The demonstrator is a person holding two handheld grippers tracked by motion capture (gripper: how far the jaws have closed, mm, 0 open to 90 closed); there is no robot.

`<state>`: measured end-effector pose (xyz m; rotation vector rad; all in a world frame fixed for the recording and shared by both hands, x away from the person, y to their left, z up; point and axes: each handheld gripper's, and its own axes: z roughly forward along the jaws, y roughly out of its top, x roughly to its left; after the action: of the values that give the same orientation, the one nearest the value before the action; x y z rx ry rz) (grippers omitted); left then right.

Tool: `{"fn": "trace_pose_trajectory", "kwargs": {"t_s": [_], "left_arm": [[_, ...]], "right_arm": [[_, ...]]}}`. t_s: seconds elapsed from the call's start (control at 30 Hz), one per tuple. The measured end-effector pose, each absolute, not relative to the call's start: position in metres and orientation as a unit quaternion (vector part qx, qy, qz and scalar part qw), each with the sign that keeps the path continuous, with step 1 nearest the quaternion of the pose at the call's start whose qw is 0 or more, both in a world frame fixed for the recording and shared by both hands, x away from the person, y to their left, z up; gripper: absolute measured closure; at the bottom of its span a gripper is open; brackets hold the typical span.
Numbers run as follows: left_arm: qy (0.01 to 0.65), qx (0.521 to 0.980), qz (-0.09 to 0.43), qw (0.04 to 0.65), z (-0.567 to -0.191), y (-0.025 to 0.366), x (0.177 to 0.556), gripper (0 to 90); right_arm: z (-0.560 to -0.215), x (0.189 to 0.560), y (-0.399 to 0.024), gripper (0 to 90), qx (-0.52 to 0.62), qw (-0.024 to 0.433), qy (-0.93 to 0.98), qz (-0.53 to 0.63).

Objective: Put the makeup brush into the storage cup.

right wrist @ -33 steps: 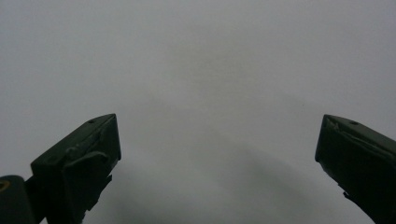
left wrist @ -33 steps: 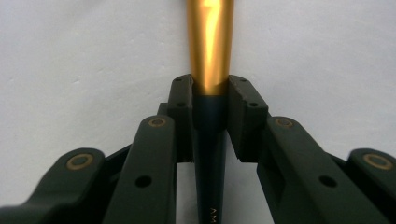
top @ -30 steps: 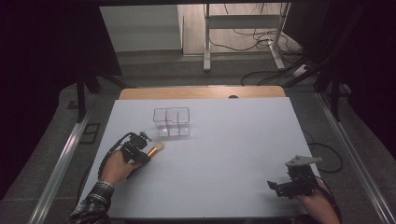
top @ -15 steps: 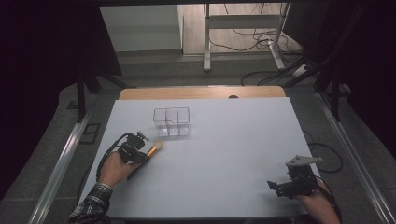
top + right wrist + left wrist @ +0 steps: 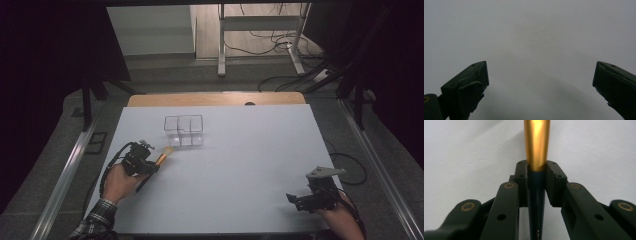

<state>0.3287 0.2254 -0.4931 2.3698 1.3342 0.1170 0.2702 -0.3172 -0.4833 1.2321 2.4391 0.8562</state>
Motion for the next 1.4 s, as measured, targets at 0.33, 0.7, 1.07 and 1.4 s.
{"fn": "trace_pose_trajectory", "kwargs": {"t_s": [0.33, 0.7, 1.07, 1.4], "left_arm": [[0.474, 0.847, 0.047, 0.235, -0.484, 0.229, 0.321, 73.6], [0.463, 0.843, 0.058, 0.266, -0.474, 0.233, 0.311, 73.6], [0.457, 0.832, 0.067, 0.306, -0.465, 0.235, 0.303, 73.5], [0.448, 0.830, 0.078, 0.325, -0.461, 0.233, 0.296, 73.5]], "right_arm": [[-0.483, 0.270, -0.317, 0.7, 0.426, 0.139, 0.843, 0.297], [-0.483, 0.270, -0.317, 0.7, 0.426, 0.140, 0.843, 0.297], [-0.483, 0.270, -0.317, 0.7, 0.425, 0.141, 0.844, 0.295], [-0.483, 0.270, -0.317, 0.7, 0.424, 0.141, 0.844, 0.295]]}}
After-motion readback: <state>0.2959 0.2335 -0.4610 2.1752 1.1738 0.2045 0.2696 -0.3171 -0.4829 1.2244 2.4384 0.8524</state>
